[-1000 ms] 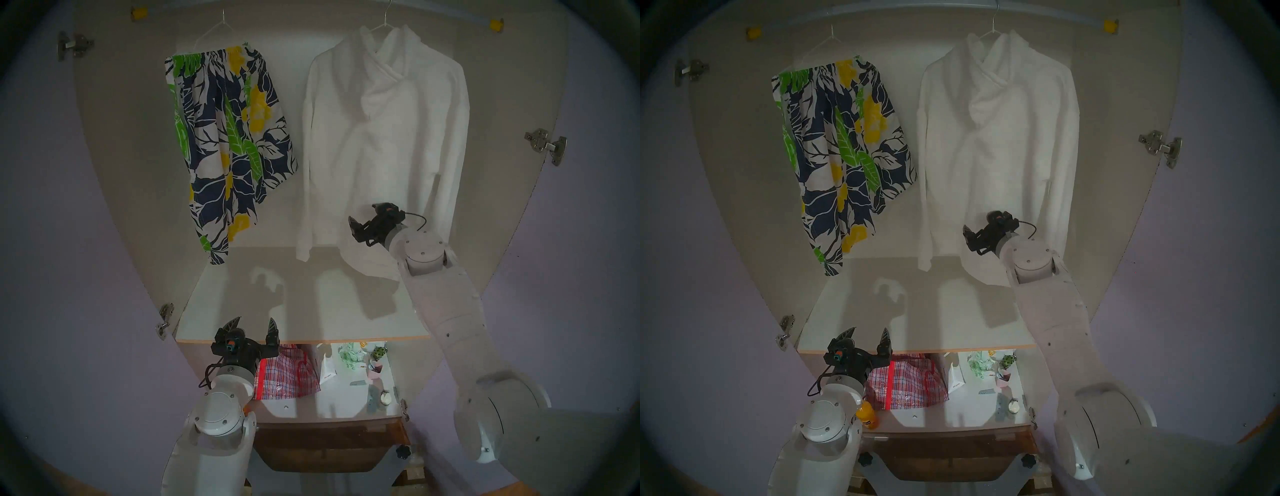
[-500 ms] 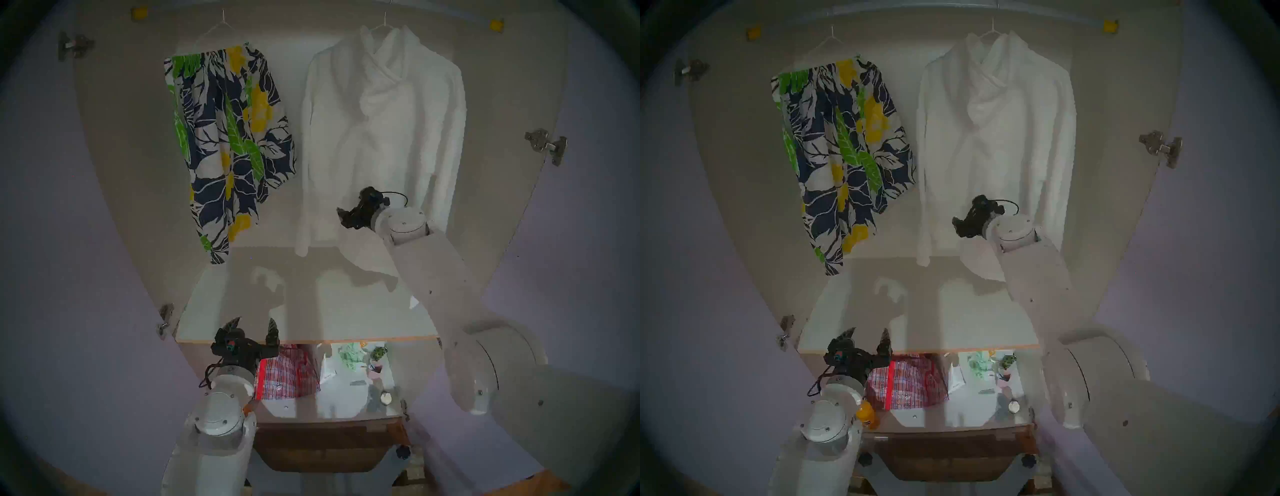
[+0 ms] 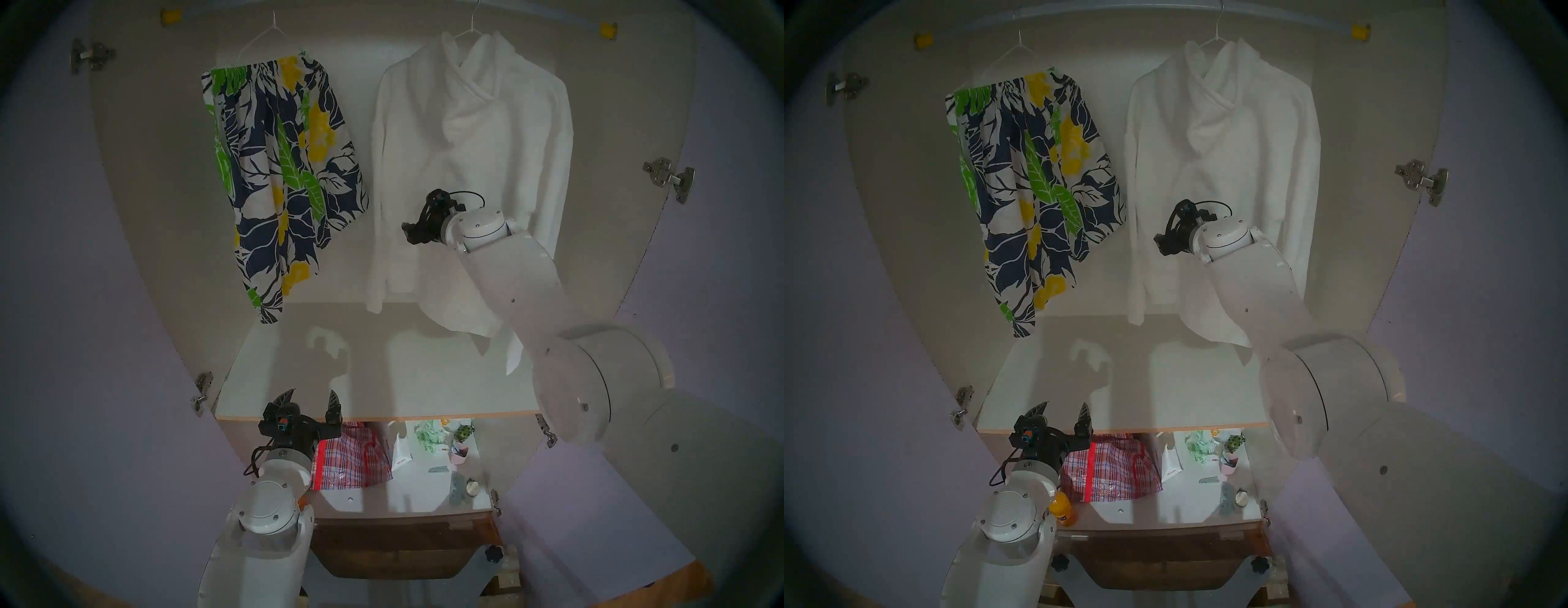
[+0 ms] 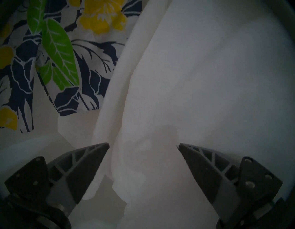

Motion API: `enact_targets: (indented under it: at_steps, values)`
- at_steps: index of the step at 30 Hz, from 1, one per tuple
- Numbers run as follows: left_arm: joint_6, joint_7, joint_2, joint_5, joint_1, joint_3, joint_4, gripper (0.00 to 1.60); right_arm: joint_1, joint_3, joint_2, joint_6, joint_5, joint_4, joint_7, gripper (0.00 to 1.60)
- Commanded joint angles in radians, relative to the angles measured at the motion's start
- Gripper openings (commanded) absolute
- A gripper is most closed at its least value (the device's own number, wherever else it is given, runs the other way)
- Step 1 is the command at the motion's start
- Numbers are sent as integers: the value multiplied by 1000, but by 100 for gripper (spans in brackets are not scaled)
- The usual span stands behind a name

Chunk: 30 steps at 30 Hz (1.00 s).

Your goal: Move and arrange clothes and pants in the wardrobe

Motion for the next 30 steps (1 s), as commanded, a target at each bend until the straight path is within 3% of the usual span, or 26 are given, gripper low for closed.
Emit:
enact_targets:
  at_steps: [1, 6, 14, 23, 30]
  values:
    - [-7, -3, 0, 0, -11, 3, -23, 160, 113, -9, 4, 2, -27, 2, -38, 160]
    - [-7, -2, 0, 0, -12, 3, -22, 160, 195, -21, 21, -8, -51, 129, -97, 160]
    - [-7, -1, 0, 0, -12, 3, -22, 160, 252, -43, 83, -39, -80, 248, -218, 160]
    - [-7, -2, 1, -1, -10, 4, -26, 160, 251, -44, 168, -60, -84, 280, -421, 160]
    - [-7, -2, 2, -2, -9, 4, -29, 160, 244, -28, 234, -80, -70, 292, -507, 160]
